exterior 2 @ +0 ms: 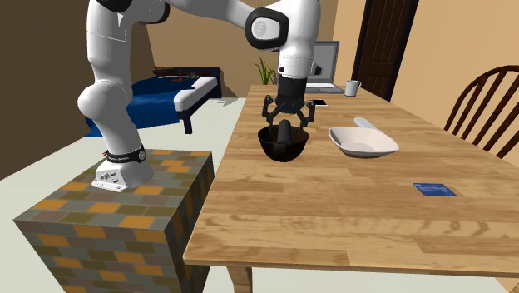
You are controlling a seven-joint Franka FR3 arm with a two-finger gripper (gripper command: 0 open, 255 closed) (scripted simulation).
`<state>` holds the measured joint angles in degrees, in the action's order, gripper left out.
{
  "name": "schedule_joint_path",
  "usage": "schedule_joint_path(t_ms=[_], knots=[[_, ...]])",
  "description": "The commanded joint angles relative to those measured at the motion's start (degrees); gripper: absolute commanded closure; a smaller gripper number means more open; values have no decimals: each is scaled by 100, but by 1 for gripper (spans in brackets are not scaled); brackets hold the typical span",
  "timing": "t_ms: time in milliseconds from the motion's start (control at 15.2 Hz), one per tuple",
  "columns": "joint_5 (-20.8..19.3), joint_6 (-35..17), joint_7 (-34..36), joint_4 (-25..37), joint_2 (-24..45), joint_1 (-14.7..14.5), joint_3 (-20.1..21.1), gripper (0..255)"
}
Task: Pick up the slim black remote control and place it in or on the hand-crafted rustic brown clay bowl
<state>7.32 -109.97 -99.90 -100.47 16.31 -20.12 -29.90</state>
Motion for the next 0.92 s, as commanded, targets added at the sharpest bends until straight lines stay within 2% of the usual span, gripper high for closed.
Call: schedule_joint_path(t_ms=[0,66,330,858], knots=[[0,0,0,0,0,0,0,0],[0,0,0,0,0,0,0,0],[-66,701,49,630,-85,16,-30,0],[-66,701,49,630,-85,15,-30,0]])
